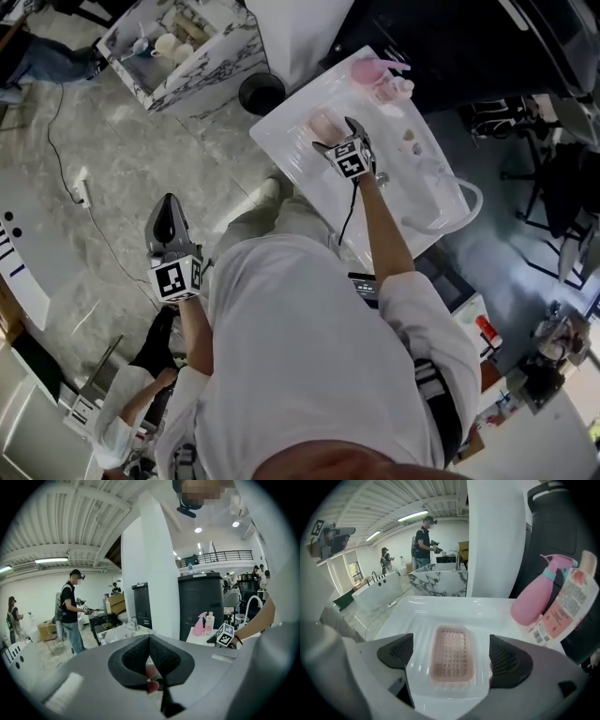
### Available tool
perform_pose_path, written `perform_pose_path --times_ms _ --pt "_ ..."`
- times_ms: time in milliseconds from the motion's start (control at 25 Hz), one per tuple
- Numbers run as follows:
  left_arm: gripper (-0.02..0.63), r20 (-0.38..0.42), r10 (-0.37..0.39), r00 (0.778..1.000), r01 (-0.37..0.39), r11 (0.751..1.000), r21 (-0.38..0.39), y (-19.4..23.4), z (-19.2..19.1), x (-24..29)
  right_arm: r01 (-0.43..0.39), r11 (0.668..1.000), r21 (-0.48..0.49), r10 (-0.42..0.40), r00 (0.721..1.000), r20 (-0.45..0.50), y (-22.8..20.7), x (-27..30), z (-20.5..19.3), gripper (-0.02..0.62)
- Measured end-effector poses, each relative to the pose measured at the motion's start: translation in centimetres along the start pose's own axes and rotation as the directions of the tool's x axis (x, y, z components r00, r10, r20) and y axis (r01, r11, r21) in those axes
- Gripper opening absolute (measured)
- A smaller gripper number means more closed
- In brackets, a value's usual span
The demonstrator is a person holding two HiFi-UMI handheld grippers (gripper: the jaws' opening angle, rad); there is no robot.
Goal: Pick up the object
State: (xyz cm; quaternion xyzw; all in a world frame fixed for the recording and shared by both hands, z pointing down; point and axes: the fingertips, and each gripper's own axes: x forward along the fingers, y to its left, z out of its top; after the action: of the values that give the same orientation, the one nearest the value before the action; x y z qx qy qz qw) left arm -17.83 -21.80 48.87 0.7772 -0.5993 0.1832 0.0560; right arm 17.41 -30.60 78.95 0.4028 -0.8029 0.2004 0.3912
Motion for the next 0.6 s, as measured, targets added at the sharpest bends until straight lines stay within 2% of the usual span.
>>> perform_pose_path --times_ms 280,600 --pt "-0.003 -0.061 0.076 0.995 -0.076 0.997 -0.006 0.5 -1.6 -1.8 -0.086 0.996 -0.026 0.083 0.989 -0.121 -0.1 4.2 -2.5 0.503" --pt "-0.003 -0.091 0.131 0.987 -0.133 0.991 -0.018 1.1 -2.3 -2.9 -0.178 0.984 -0.015 0.173 0.97 -0.172 0.3 6.1 -3.1 0.476"
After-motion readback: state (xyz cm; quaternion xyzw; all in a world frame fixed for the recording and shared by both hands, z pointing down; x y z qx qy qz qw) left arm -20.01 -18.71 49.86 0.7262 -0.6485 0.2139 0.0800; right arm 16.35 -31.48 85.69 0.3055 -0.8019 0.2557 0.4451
